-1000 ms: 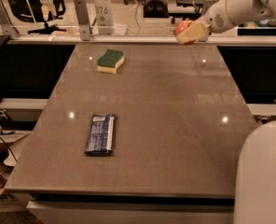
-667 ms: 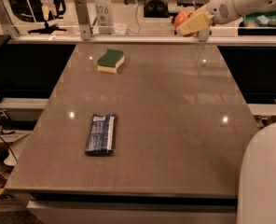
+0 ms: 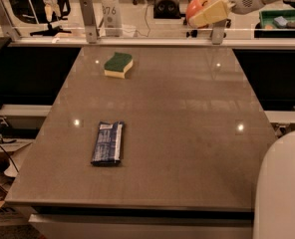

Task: Pick apple

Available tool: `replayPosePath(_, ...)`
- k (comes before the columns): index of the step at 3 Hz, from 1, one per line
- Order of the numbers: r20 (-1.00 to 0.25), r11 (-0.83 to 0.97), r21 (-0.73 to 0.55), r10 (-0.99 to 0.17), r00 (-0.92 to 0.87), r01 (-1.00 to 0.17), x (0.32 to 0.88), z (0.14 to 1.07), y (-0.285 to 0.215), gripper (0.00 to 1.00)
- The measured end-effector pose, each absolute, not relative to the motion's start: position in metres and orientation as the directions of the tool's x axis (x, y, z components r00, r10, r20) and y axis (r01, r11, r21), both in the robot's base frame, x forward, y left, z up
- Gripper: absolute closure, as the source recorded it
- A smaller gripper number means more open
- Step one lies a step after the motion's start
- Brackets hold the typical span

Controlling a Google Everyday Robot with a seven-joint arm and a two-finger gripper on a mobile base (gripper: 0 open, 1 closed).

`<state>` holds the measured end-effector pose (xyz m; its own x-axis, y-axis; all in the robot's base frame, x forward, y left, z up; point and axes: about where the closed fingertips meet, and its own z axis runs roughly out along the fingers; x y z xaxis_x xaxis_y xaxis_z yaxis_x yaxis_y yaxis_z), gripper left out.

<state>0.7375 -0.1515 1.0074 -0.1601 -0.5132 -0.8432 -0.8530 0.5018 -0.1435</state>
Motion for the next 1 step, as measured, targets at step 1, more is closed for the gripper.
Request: replayPosePath(1, -0.843, 0.500, -0.144, -0.514, -0.158, -0.854, 0.7372, 1.0080, -0.1511, 1.00)
